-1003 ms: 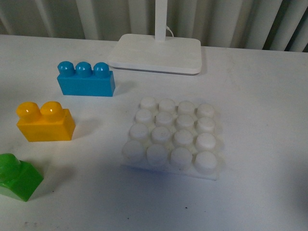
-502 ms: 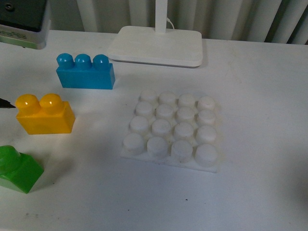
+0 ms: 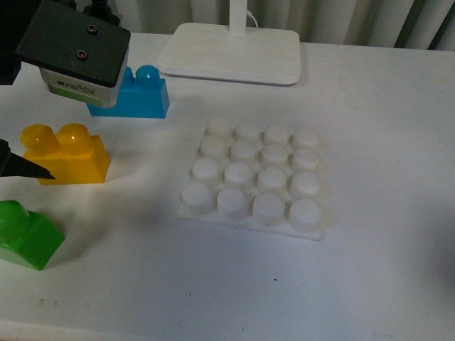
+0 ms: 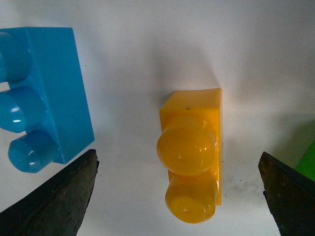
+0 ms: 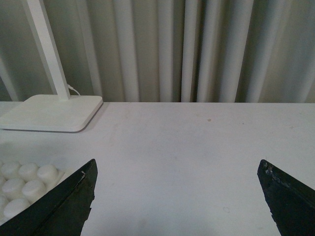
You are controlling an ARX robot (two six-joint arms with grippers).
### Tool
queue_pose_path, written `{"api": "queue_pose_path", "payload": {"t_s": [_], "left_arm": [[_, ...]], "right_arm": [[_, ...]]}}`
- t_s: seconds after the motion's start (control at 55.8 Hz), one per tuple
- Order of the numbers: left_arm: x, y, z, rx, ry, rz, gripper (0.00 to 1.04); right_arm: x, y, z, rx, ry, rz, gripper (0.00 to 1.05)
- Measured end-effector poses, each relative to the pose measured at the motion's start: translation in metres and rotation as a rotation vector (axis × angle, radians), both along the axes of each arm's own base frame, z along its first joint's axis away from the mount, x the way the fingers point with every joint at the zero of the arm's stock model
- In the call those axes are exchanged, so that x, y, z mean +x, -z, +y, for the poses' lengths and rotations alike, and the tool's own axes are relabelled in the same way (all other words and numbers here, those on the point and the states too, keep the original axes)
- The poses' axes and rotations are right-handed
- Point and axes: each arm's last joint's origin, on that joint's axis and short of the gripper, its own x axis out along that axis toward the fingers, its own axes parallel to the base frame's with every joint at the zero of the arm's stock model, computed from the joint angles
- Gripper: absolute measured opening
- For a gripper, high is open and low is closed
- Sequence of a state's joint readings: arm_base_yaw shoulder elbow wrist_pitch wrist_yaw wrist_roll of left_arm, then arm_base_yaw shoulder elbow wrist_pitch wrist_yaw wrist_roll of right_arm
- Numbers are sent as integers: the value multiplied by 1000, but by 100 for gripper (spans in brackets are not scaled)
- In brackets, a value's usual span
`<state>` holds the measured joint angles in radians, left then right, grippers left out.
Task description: Insert yellow block into base center
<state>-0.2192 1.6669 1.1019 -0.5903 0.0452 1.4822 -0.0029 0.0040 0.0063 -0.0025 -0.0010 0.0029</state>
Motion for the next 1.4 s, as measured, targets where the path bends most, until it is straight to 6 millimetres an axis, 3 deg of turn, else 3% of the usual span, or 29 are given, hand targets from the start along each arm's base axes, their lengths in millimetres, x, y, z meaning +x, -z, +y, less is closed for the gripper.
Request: {"api": "queue_pose_path", "payload": {"t_s": [0.394, 0.77, 0.842, 0.932, 1.129, 1.397], "left_arm": [[5, 13, -3, 14, 0, 36, 98], [9, 20, -2, 15, -20, 68, 39], [10, 17, -2, 6, -19, 67, 32], [11, 9, -5, -32, -15, 65, 32], [3, -37, -35, -190, 56, 9, 32], [-7, -49, -87, -242, 159, 26, 32]], "right_arm": [[0, 0, 0, 0, 0, 0, 96], [0, 0, 0, 0, 0, 0, 96], [0, 0, 0, 0, 0, 0, 96], [0, 0, 0, 0, 0, 0, 96], [0, 0, 0, 0, 0, 0, 96], [0, 0, 0, 0, 0, 0, 96]]}}
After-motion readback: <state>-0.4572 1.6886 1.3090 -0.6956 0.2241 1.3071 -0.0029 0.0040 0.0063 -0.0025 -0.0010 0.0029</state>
